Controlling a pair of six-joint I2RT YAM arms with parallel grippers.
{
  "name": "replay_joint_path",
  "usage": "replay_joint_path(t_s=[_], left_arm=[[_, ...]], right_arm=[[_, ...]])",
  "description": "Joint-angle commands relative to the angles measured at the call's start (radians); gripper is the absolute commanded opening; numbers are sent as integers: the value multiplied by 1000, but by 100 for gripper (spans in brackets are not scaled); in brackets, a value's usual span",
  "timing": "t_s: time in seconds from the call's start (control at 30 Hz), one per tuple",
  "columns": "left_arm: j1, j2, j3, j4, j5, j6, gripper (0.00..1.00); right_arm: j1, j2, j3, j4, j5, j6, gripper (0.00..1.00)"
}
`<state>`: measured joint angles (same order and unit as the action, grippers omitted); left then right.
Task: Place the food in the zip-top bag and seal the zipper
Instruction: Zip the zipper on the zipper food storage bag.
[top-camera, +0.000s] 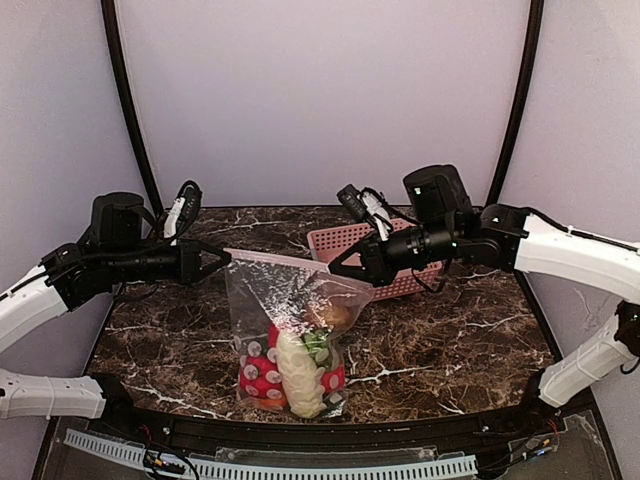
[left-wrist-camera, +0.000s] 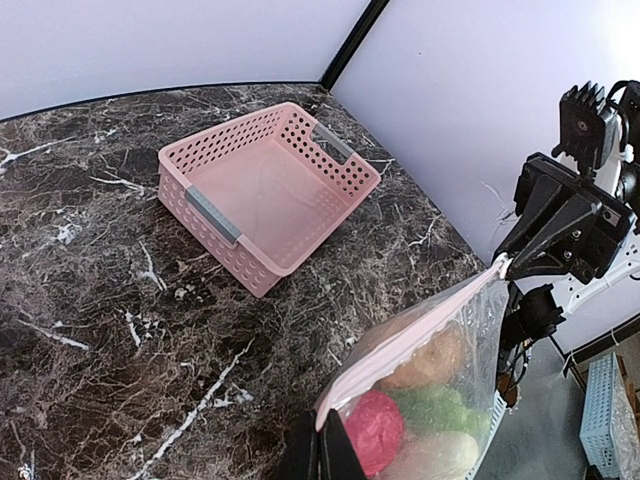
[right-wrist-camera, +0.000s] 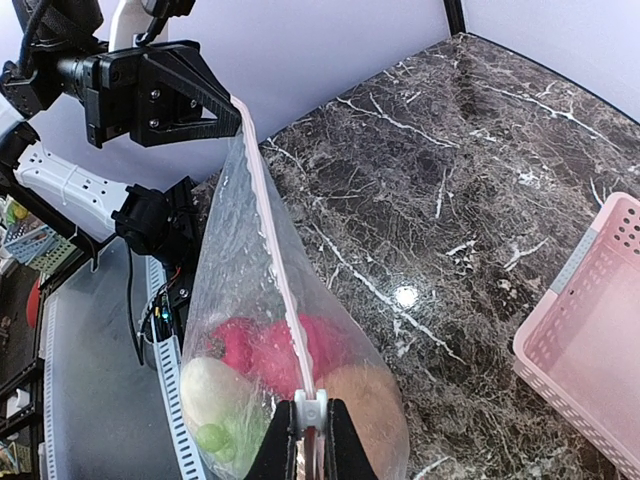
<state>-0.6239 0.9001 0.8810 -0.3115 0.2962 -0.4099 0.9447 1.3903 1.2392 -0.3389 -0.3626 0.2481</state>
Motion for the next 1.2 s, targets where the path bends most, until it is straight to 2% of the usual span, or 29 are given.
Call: replay_joint_path(t_s=[0.0,1.17], left_arm=[[35,-21,-16,-41,-87,-15,1],[86,-18,-36,-36,-77,-16,1]], right_arm=[[-29,-62,-30,-56,38,16,0],[-71,-175,-99,-124,102,26,0]])
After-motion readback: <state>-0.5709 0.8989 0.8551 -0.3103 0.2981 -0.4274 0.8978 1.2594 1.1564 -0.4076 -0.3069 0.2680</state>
